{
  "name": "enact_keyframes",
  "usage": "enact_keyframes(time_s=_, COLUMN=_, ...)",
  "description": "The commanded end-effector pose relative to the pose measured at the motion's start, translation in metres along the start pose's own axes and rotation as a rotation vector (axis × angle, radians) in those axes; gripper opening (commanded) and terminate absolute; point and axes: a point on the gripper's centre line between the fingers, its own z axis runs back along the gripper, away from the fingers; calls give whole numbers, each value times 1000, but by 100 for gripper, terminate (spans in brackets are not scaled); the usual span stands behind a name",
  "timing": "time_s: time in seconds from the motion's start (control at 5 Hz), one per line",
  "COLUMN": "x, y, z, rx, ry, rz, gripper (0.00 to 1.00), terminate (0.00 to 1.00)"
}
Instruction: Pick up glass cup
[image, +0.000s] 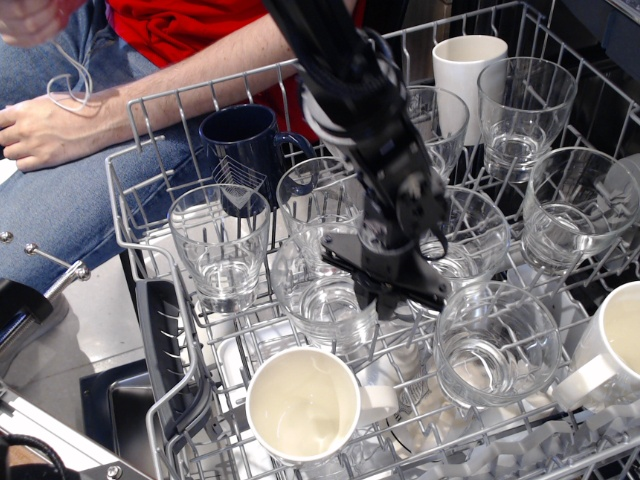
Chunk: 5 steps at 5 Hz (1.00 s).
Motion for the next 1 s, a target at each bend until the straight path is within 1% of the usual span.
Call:
enact_keyframes(time_s=0.0, x=26, y=23, z=60, rx=-7, ry=-22, rz=-24, gripper=0, terminate=0)
enact_keyframes(time_s=0.2, x=33, y=27, z=103, rx=1, ry=3, rz=-26, gripper=0, terminate=0)
enact_keyframes(time_s=0.4, x=46, y=27, z=146, rx=50, ry=-4, rz=-35, gripper=0, terminate=0)
enact_keyframes(time_s=0.6, x=61, y=33, z=186, rx=52, ry=19, rz=-34, gripper=0, terminate=0)
enact_keyframes(time_s=0.8, x=67, y=37, z=206, rx=96, ry=83, rz=-88, gripper=0, terminate=100)
